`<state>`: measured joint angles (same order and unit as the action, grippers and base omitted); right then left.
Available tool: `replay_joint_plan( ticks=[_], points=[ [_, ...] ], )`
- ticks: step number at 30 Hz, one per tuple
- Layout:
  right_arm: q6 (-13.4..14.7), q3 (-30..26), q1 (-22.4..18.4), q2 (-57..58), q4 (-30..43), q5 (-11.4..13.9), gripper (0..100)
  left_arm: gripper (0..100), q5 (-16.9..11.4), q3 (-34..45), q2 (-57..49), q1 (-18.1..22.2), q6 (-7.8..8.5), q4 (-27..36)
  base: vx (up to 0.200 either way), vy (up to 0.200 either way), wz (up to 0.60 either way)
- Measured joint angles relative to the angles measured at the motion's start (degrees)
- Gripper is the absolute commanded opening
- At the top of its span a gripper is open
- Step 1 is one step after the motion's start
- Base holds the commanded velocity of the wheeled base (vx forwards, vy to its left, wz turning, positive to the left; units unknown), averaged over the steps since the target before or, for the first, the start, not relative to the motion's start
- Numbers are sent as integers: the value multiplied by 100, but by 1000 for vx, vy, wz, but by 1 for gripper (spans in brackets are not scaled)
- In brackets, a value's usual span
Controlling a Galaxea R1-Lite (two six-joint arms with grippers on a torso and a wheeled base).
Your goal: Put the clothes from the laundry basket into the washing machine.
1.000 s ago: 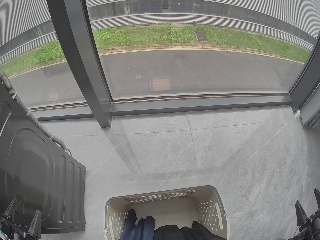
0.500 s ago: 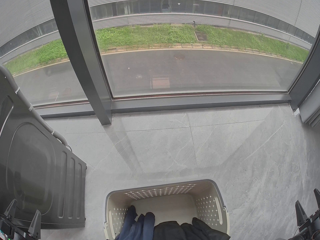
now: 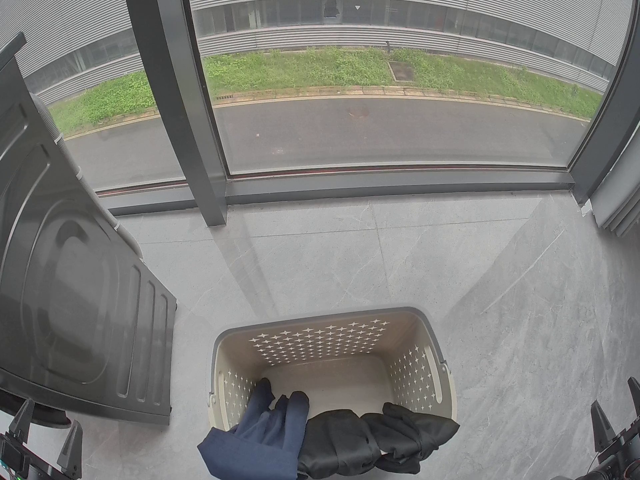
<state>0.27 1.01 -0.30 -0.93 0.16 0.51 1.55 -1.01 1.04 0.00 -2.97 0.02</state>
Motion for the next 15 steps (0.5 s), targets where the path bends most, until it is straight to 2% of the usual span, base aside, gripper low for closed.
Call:
replay_joint_plan(
  ticks=[15],
  points=[
    [0, 0, -2, 0, -6, 0, 100, 100, 0, 0, 0, -2, 0, 2, -200, 0, 0]
  ],
)
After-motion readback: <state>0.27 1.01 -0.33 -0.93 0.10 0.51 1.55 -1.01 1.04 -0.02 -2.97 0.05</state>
